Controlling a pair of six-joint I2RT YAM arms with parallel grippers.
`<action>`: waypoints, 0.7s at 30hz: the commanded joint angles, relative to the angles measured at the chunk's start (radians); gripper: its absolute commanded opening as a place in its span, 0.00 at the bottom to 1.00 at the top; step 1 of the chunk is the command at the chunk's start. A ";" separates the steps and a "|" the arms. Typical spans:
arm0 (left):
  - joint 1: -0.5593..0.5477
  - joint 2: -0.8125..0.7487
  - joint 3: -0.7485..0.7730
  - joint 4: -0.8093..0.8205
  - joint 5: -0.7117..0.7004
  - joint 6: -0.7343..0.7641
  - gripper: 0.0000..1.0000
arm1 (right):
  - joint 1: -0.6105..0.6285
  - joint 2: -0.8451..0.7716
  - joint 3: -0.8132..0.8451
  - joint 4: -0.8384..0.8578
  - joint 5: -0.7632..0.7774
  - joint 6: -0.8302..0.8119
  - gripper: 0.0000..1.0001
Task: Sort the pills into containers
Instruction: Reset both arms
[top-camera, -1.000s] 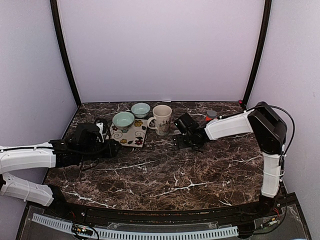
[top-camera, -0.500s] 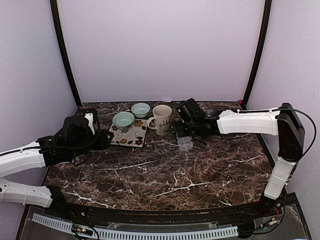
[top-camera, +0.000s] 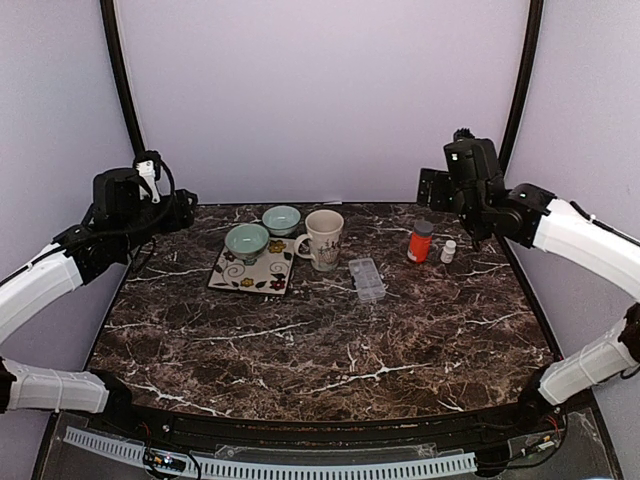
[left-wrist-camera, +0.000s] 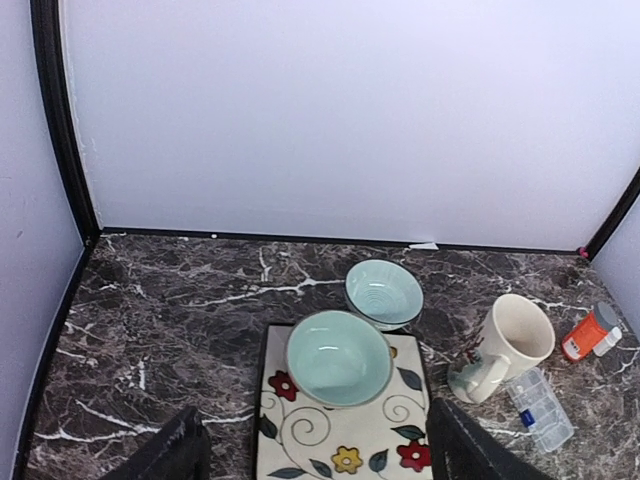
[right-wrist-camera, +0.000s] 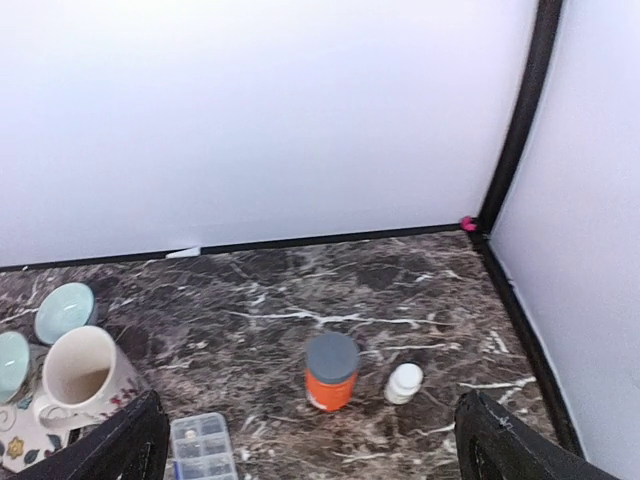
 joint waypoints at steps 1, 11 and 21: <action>0.104 0.008 0.000 0.039 0.110 0.060 0.79 | -0.034 -0.129 -0.095 -0.023 0.196 0.013 1.00; 0.261 -0.110 -0.245 0.266 0.125 0.069 0.85 | -0.292 -0.235 -0.220 -0.125 0.045 0.152 1.00; 0.298 -0.053 -0.265 0.318 0.160 0.098 0.86 | -0.336 -0.039 -0.108 -0.286 0.028 0.297 1.00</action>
